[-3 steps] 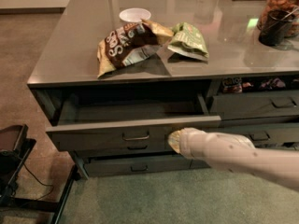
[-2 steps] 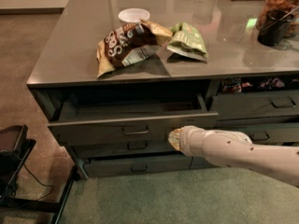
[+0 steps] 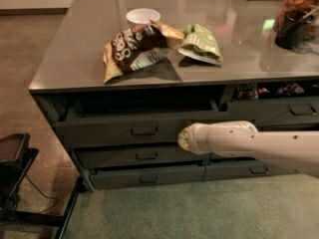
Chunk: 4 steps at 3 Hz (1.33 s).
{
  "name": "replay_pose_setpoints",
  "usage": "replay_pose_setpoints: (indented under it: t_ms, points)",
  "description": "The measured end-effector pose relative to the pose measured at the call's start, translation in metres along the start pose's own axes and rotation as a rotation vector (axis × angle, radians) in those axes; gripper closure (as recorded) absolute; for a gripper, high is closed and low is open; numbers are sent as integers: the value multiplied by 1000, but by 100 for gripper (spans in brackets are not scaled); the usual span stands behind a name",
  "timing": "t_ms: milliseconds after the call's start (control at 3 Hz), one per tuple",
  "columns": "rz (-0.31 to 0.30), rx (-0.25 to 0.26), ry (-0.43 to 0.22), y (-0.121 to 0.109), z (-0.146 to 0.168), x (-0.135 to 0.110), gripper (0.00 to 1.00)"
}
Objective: Close top drawer
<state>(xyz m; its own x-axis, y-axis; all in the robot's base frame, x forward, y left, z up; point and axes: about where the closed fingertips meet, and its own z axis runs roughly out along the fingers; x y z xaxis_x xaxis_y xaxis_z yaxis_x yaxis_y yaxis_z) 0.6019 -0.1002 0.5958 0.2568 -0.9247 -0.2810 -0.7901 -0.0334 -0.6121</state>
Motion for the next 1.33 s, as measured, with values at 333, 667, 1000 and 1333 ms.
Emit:
replay_pose_setpoints:
  t_ms: [333,667,1000,1333]
  points:
    - [-16,-30,29,-19,15,4,100]
    - [-25,-48,68,-46,32,8,100]
    - [-25,-48,68,-46,32,8,100]
    - [-25,-66,53,-41,29,5,100]
